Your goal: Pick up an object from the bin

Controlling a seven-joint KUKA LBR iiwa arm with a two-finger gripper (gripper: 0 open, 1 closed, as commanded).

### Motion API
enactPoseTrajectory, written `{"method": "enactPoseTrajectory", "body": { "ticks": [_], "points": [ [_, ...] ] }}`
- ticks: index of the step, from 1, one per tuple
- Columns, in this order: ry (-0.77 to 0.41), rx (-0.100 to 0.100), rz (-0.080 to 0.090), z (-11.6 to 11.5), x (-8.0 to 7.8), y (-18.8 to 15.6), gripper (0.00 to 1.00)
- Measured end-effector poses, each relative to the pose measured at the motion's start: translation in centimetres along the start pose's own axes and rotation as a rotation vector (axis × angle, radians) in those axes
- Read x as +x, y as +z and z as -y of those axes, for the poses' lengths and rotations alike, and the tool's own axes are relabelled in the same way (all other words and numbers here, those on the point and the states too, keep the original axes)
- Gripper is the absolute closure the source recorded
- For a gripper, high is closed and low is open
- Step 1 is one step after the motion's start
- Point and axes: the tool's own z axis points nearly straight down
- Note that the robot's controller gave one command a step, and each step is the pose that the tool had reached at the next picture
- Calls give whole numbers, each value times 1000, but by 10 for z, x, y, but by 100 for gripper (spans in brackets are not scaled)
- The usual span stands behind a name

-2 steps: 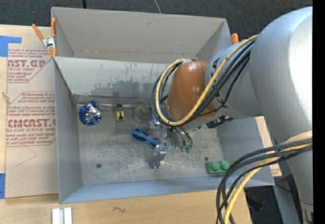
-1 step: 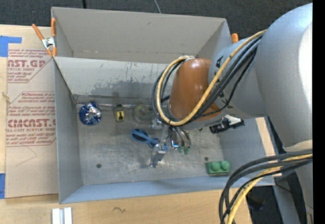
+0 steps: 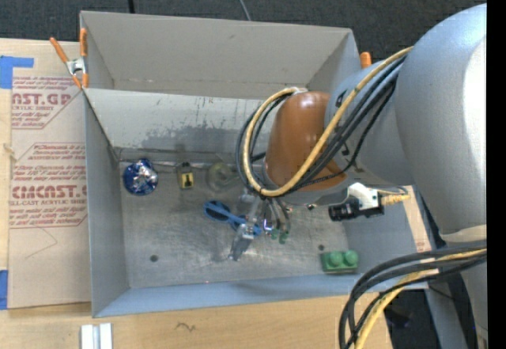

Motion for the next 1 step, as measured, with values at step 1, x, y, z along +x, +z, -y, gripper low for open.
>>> {"method": "enactPoseTrajectory", "body": {
  "ticks": [1],
  "points": [
    [50, -3, 13, -4, 9, 37, 0]
  ]
}}
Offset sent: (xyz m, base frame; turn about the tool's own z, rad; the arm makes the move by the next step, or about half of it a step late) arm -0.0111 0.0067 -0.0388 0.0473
